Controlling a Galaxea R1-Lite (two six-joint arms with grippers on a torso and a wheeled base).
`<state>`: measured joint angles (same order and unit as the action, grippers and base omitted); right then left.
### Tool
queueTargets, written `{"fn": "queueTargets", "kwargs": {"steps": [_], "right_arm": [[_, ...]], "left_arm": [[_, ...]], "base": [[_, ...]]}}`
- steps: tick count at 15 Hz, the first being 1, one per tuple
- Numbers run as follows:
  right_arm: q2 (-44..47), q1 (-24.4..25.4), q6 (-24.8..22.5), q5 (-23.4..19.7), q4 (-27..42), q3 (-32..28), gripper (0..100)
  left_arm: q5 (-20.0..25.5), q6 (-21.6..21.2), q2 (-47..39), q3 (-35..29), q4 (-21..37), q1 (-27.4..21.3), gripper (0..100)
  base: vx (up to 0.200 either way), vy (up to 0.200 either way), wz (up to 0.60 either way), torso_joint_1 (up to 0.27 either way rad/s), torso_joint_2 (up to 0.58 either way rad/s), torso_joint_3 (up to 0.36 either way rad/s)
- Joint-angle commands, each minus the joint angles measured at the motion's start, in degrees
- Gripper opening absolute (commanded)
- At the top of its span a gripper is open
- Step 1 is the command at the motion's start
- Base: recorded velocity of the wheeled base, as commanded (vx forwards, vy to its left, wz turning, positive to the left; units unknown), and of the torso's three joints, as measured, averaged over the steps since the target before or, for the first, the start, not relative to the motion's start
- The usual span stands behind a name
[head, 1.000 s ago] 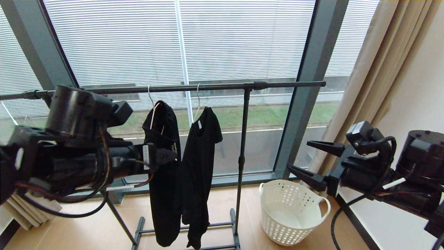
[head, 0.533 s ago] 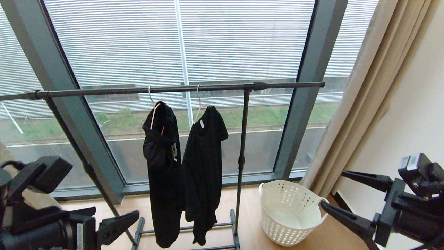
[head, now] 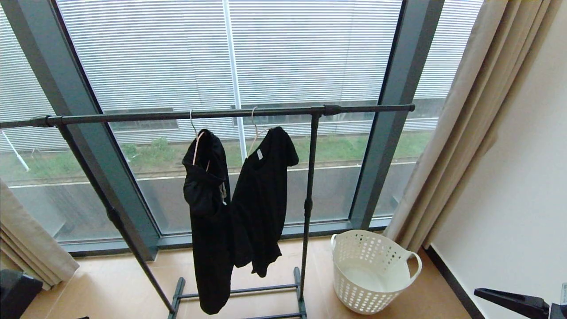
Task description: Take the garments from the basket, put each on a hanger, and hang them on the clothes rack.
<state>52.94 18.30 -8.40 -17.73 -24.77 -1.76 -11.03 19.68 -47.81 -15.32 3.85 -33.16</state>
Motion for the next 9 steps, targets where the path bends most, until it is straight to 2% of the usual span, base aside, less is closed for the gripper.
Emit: {"fn": "queueTargets", "kwargs": {"steps": [1,4,7,9], "right_arm": [[-6.89,-0.02,0.05,1.55,4.91,1.76,100],[-12.60,-0.02,-0.04,1.73,12.29,1.76,100],[-20.42,-0.02,0.05,1.73,21.78,1.76,100],[-22.09,-0.46,0.40,1.73,22.84,1.67,100]], "left_arm": [[-0.04,-2.27,8.61,5.13,1.33,0.02,100],[0.05,-5.96,15.91,9.70,1.86,0.38,100],[0.05,-7.11,19.33,11.02,2.56,0.64,100],[0.05,-7.20,19.60,11.02,2.56,0.81,100]], "base": [[0.000,0.000,0.00,0.000,0.00,0.000],[0.000,0.000,0.00,0.000,0.00,0.000],[0.000,0.000,0.00,0.000,0.00,0.000],[0.000,0.000,0.00,0.000,0.00,0.000]]}}
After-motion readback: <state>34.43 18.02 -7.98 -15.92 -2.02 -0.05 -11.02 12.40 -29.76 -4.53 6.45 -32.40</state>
